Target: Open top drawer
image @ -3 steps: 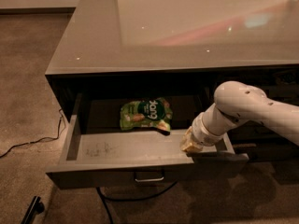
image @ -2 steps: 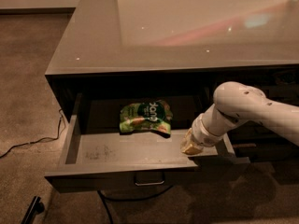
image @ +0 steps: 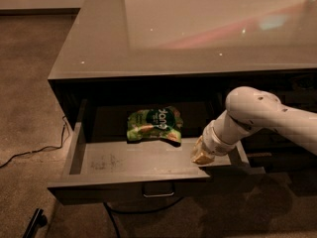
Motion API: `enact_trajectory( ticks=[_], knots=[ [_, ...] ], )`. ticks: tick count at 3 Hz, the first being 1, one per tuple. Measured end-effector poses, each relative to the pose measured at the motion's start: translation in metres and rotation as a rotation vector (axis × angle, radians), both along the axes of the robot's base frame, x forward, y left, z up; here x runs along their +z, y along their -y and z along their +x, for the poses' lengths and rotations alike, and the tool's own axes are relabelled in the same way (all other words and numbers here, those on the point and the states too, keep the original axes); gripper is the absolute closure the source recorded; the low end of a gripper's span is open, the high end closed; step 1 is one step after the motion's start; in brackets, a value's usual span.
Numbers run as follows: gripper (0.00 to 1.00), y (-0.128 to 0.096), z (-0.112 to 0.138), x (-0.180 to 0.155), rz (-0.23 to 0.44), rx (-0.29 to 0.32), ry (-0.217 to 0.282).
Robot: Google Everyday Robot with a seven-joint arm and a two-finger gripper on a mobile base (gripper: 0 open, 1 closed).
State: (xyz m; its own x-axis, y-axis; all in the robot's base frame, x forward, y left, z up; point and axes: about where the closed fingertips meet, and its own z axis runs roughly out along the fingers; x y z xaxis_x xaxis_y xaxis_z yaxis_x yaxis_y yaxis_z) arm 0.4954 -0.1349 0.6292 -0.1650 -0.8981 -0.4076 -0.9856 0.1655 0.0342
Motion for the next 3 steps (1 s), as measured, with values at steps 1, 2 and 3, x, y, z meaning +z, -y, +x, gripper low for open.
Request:
enact_trajectory(
  ticks=[1,2,3],
  knots=[
    [0.35,0.0000,0.0000,0.0000,0.000,0.000,0.000],
    [0.12,0.0000,0.0000,-0.0001,0.000,0.000,0.000],
    [0.00,-0.0001,-0.0001,-0.0001,0.000,0.000,0.000]
  ],
)
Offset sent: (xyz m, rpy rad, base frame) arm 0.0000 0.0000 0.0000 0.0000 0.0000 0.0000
